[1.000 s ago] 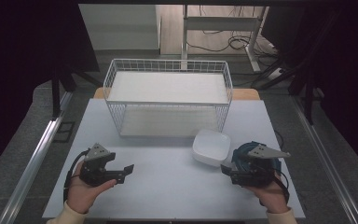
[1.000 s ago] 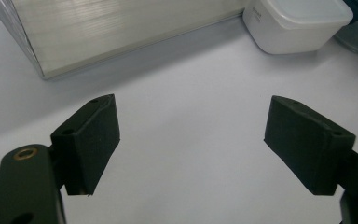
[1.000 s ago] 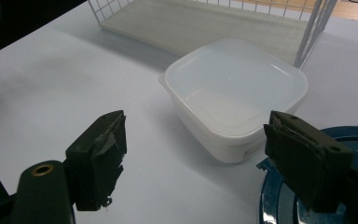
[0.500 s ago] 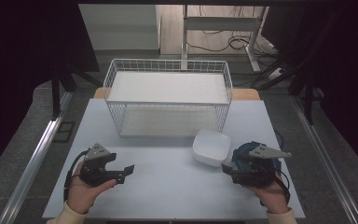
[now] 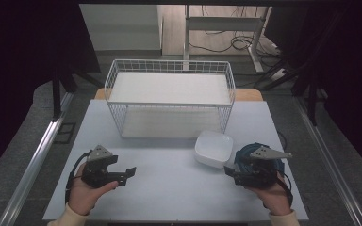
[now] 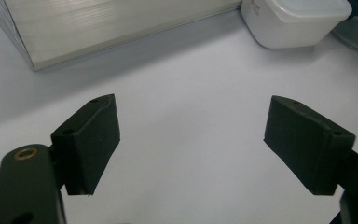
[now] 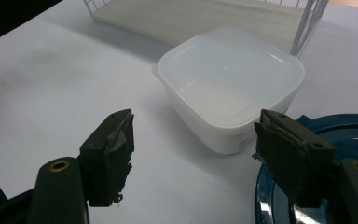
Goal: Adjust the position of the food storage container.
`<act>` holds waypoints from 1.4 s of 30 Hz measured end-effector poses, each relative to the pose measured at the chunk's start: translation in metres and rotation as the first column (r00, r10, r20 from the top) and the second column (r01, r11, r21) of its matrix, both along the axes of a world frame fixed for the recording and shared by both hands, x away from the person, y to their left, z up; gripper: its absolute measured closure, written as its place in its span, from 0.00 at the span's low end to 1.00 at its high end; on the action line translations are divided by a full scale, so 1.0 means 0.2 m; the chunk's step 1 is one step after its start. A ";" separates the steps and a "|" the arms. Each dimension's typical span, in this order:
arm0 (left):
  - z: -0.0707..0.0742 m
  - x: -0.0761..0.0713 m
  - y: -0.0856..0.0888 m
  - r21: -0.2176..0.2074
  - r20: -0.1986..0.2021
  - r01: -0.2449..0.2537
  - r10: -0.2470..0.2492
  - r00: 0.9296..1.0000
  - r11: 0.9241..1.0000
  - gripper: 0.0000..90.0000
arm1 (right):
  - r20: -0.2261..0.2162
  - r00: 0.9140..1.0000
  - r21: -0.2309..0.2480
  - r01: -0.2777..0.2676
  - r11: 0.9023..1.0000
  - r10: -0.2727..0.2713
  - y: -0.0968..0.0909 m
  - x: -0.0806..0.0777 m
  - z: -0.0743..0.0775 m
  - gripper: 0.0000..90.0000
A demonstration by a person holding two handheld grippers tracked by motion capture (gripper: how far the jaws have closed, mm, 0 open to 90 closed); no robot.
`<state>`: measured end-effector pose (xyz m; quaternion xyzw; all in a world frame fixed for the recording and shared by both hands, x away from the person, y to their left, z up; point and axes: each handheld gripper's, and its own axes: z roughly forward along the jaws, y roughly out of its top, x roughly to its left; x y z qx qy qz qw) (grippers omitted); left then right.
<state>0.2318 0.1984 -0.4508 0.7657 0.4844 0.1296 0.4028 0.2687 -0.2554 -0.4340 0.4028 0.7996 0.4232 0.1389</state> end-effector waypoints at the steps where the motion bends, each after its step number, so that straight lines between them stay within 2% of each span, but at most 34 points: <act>1: 0.00 0.00 0.00 0.000 0.000 0.000 0.000 1.000 1.000 0.20 | 0.000 1.000 -0.005 0.000 1.000 0.000 0.00 0.00 0.00 0.31; 5: 0.00 0.00 0.00 0.003 -0.011 -0.004 0.004 1.000 1.000 0.20 | -0.008 1.000 -0.009 0.004 1.000 -0.004 0.00 0.00 0.00 0.31; 6: 0.02 0.00 0.00 0.000 -0.004 -0.015 0.015 1.000 1.000 0.20 | -0.009 1.000 -0.010 0.005 1.000 -0.005 0.00 0.00 0.01 0.31; 10: 0.04 -0.02 -0.01 0.002 0.006 -0.006 0.006 1.000 1.000 0.20 | -0.006 1.000 0.001 0.009 1.000 -0.009 0.00 0.02 0.06 0.34; 13: 0.03 -0.03 -0.01 0.000 0.003 0.013 -0.013 1.000 1.000 0.20 | -0.040 0.999 -0.096 0.014 0.995 -0.018 0.03 0.09 0.12 0.38; 14: 0.02 -0.03 -0.01 -0.001 -0.001 0.017 -0.017 1.000 1.000 0.20 | -0.040 0.999 -0.096 0.014 0.995 -0.018 0.03 0.09 0.12 0.38; 15: 0.02 -0.03 -0.01 -0.005 -0.005 0.022 -0.022 1.000 1.000 0.20 | -0.064 0.997 -0.141 0.027 0.990 -0.036 0.03 0.16 0.15 0.42; 17: 0.00 -0.02 -0.03 -0.003 -0.015 0.046 -0.046 0.999 0.999 0.20 | -0.080 0.995 -0.177 0.041 0.983 -0.056 0.03 0.22 0.17 0.45; 18: 0.00 -0.02 -0.03 -0.003 -0.015 0.046 -0.046 0.999 0.999 0.20 | -0.089 0.993 -0.205 0.058 0.977 -0.078 0.01 0.27 0.18 0.48; 19: 0.00 -0.02 -0.04 -0.003 -0.018 0.058 -0.058 0.998 0.998 0.20 | -0.089 0.993 -0.205 0.058 0.977 -0.078 0.01 0.27 0.18 0.48; 22: -0.02 -0.02 -0.06 0.006 -0.026 0.080 -0.080 0.996 0.997 0.20 | -0.120 0.985 -0.253 0.094 0.963 -0.127 -0.03 0.37 0.22 0.55; 23: -0.02 -0.01 -0.07 0.011 -0.029 0.087 -0.087 0.996 0.996 0.20 | -0.145 0.977 -0.287 0.108 0.952 -0.154 -0.07 0.43 0.23 0.59; 24: -0.02 -0.01 -0.07 0.011 -0.030 0.088 -0.087 0.996 0.996 0.20 | -0.156 0.974 -0.308 0.112 0.945 -0.166 -0.09 0.46 0.23 0.61; 25: -0.02 -0.01 -0.07 0.011 -0.030 0.088 -0.087 0.996 0.996 0.20 | -0.156 0.974 -0.308 0.112 0.945 -0.166 -0.09 0.46 0.23 0.61; 27: -0.02 -0.01 -0.08 0.009 -0.030 0.085 -0.085 0.996 0.996 0.20 | -0.166 0.969 -0.355 0.116 0.928 -0.184 -0.13 0.51 0.23 0.66; 28: -0.02 -0.01 -0.08 0.012 -0.031 0.085 -0.085 0.996 0.996 0.20 | -0.189 0.960 -0.371 0.124 0.920 -0.206 -0.17 0.56 0.22 0.71; 29: -0.02 -0.01 -0.08 0.012 -0.031 0.085 -0.085 0.996 0.996 0.20 | -0.189 0.960 -0.371 0.124 0.920 -0.206 -0.17 0.56 0.22 0.71; 31: -0.03 -0.01 -0.08 0.018 -0.035 0.084 -0.083 0.996 0.996 0.20 | -0.220 0.950 -0.387 0.125 0.914 -0.223 -0.19 0.62 0.20 0.79; 32: -0.03 -0.01 -0.08 0.018 -0.035 0.084 -0.083 0.996 0.996 0.20 | -0.220 0.950 -0.387 0.125 0.914 -0.223 -0.19 0.62 0.20 0.79; 33: -0.03 -0.01 -0.08 0.018 -0.036 0.082 -0.082 0.996 0.996 0.20 | -0.230 0.947 -0.398 0.120 0.909 -0.226 -0.19 0.64 0.19 0.81; 34: -0.03 -0.01 -0.08 0.017 -0.037 0.080 -0.080 0.996 0.997 0.20 | -0.240 0.942 -0.422 0.115 0.899 -0.233 -0.20 0.68 0.17 0.85; 35: -0.03 -0.01 -0.08 0.018 -0.039 0.079 -0.078 0.996 0.997 0.20 | -0.242 0.943 -0.432 0.108 0.895 -0.231 -0.20 0.69 0.16 0.88; 36: -0.03 -0.01 -0.08 0.018 -0.039 0.079 -0.078 0.996 0.997 0.20 | -0.242 0.943 -0.432 0.108 0.895 -0.231 -0.20 0.69 0.16 0.88; 37: -0.04 0.00 -0.08 0.018 -0.042 0.076 -0.076 0.996 0.997 0.20 | -0.247 0.938 -0.457 0.110 0.883 -0.244 -0.20 0.73 0.13 0.94; 38: -0.04 0.00 -0.08 0.018 -0.042 0.076 -0.076 0.996 0.997 0.20 | -0.247 0.938 -0.457 0.110 0.883 -0.244 -0.20 0.73 0.13 0.94; 40: -0.04 0.00 -0.08 0.020 -0.044 0.076 -0.075 0.996 0.997 0.20 | -0.252 0.933 -0.483 0.108 0.869 -0.257 -0.20 0.76 0.09 0.98; 42: -0.04 0.00 -0.07 0.019 -0.043 0.072 -0.071 0.997 0.997 0.20 | -0.256 0.930 -0.484 0.113 0.868 -0.265 -0.20 0.78 0.07 0.99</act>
